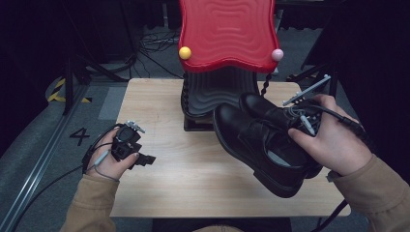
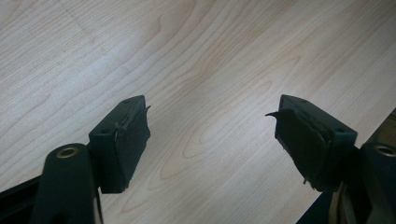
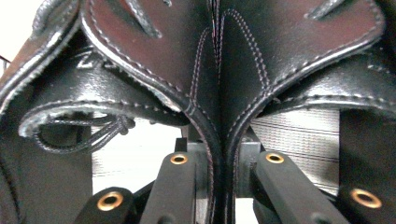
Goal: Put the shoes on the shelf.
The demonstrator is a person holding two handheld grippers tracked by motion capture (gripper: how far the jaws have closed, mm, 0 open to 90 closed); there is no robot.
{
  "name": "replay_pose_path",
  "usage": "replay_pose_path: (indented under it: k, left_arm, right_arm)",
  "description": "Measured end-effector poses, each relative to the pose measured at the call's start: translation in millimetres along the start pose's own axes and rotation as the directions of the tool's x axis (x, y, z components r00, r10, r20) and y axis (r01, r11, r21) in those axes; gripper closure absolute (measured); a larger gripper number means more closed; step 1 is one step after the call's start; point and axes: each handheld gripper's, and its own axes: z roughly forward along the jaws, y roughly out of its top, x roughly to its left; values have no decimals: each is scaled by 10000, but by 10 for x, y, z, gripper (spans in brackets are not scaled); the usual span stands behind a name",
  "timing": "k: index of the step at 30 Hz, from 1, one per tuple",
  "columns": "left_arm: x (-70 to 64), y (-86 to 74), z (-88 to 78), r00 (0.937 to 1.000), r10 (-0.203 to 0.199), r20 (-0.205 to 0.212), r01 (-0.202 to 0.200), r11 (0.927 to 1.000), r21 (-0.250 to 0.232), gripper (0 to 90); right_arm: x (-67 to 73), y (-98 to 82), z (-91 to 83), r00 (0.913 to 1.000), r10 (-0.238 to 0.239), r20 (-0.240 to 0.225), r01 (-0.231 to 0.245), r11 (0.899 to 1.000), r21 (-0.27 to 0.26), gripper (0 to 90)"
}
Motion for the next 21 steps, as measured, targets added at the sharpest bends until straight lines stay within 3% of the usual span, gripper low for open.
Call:
replay_pose_path:
  k: [5, 17, 21]
  left_arm:
    - [28, -22, 1, 9997, -262, 15, 262, 9996, -58, 262]
    - [44, -89, -30, 9991, -421, -1, 421, 9990, -173, 262]
    - [48, -110, -46, 9992, -410, -40, 409, 9990, -190, 260]
  right_arm:
    - [39, 39, -176, 9996, 43, 295, -40, 9999, -113, 819]
    - [116, 162, -560, 9996, -22, 293, 40, 9982, -605, 818]
    - [113, 215, -641, 10000, -5, 65, 8, 9990, -442, 818]
